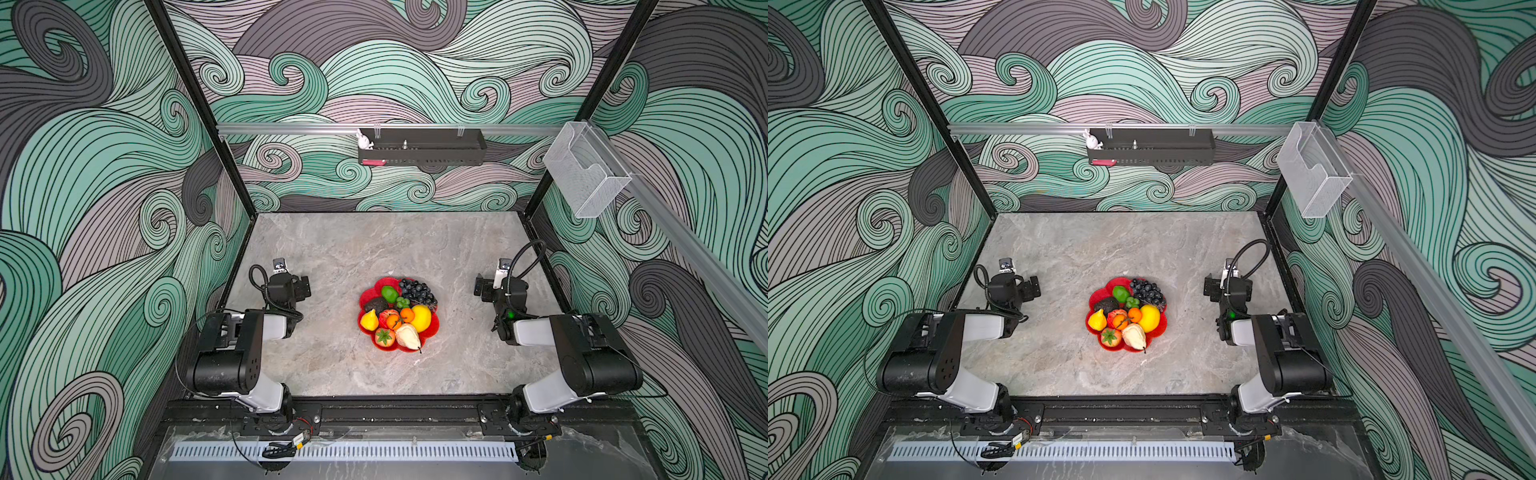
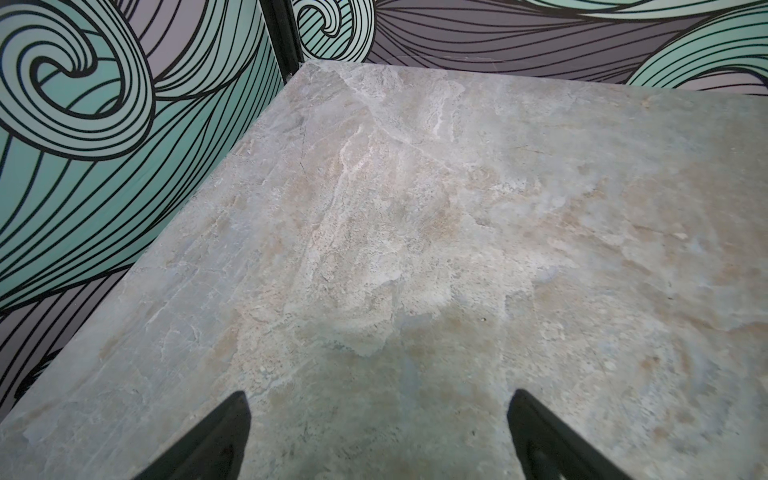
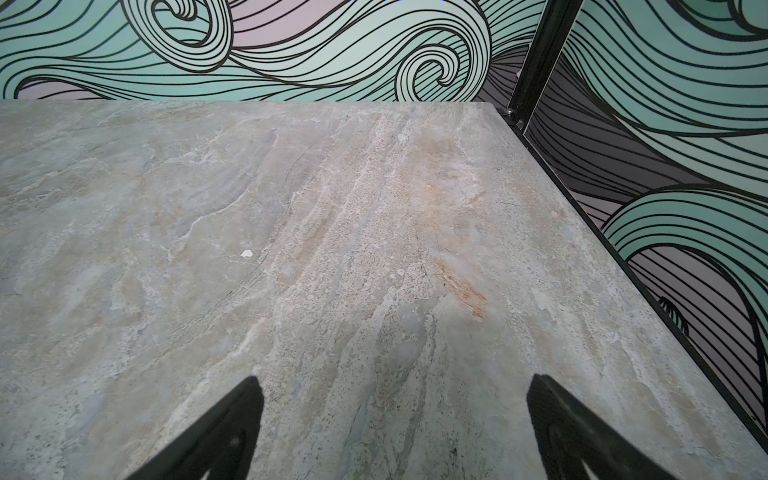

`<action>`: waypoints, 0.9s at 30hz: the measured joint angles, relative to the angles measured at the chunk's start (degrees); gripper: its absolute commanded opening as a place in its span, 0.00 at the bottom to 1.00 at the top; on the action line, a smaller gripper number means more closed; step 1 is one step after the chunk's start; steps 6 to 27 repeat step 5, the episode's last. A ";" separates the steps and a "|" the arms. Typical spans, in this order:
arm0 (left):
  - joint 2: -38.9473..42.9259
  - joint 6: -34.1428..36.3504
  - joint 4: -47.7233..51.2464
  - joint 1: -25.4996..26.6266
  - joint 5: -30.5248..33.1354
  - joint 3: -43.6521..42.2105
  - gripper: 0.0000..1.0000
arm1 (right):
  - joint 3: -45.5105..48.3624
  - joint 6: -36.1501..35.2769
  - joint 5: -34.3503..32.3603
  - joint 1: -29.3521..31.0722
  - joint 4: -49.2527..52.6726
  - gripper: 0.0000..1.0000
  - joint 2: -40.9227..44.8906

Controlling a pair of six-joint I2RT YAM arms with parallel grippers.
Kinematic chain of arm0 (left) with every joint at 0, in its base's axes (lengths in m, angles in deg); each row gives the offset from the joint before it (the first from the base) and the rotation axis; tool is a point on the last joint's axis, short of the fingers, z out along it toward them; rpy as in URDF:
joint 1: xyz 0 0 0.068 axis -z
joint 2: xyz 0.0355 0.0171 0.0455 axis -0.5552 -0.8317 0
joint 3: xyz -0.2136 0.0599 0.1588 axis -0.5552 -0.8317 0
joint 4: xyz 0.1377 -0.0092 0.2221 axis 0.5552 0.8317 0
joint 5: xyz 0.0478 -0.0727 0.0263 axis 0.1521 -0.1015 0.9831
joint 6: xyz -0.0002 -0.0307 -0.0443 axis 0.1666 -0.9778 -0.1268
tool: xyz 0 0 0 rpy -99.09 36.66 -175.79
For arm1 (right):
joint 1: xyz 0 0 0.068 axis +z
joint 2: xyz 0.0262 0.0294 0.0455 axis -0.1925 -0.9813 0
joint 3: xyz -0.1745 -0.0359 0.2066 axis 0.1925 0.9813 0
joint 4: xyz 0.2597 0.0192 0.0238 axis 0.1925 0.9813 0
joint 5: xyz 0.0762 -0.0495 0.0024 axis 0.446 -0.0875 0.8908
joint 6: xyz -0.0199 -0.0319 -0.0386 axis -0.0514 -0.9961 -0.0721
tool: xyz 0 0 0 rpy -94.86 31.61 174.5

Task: Place and organize the fake fruits in the fruit bowl

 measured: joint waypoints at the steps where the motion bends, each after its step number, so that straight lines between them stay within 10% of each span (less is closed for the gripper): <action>1: 0.00 0.00 0.00 0.00 0.00 0.00 0.99 | -0.13 0.04 0.28 -0.13 0.22 1.00 0.00; 27: 0.00 -0.02 0.02 0.00 0.00 0.00 0.99 | -0.33 0.09 0.59 -0.22 0.35 1.00 0.00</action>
